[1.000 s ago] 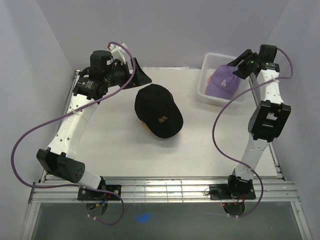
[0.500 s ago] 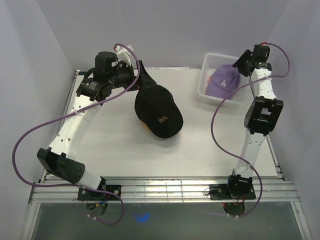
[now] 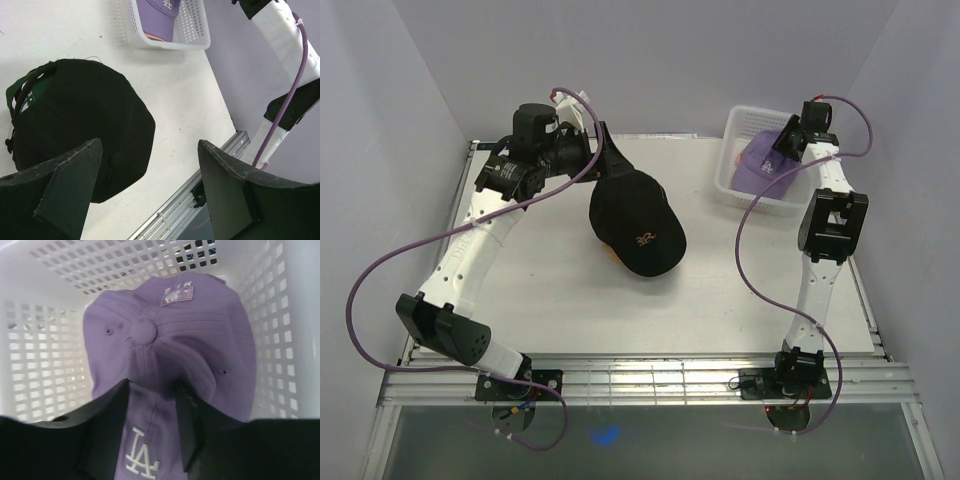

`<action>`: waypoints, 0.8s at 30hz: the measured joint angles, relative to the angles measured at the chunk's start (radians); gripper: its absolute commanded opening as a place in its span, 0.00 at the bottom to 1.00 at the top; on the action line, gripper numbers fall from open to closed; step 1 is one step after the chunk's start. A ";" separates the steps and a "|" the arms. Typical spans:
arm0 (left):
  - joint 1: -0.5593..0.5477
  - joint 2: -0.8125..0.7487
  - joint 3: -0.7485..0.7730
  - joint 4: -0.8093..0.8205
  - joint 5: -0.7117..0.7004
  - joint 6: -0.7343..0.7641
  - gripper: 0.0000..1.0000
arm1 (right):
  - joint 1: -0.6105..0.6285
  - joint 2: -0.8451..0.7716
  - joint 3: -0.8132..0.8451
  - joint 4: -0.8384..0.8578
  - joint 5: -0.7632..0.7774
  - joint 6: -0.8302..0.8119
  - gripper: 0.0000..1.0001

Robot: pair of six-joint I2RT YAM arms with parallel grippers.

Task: Stack the hats

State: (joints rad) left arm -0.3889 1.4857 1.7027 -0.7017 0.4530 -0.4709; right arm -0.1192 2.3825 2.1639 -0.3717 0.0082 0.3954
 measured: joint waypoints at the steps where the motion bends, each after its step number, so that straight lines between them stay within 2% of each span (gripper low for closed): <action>1: -0.001 0.000 0.000 0.000 0.000 0.000 0.87 | 0.000 0.004 0.000 0.000 0.007 -0.004 0.35; 2: -0.002 0.000 0.000 0.000 0.000 0.000 0.87 | 0.000 0.006 0.000 -0.001 0.016 -0.010 0.24; 5: -0.004 0.003 0.000 0.000 0.000 0.000 0.88 | 0.000 0.004 0.000 0.005 0.037 -0.021 0.10; 6: -0.004 0.005 0.000 0.001 0.000 0.001 0.87 | 0.000 0.003 0.000 0.007 0.043 -0.024 0.08; 15: -0.010 0.014 0.000 0.003 -0.003 0.002 0.88 | 0.003 -0.038 0.024 0.002 0.057 -0.040 0.08; 24: -0.010 0.014 -0.013 0.006 -0.012 0.005 0.87 | 0.003 -0.189 0.093 0.029 0.043 -0.036 0.08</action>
State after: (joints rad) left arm -0.3992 1.5002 1.6894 -0.6956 0.4412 -0.4664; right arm -0.1165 2.1933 2.2574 -0.3431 0.0509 0.3592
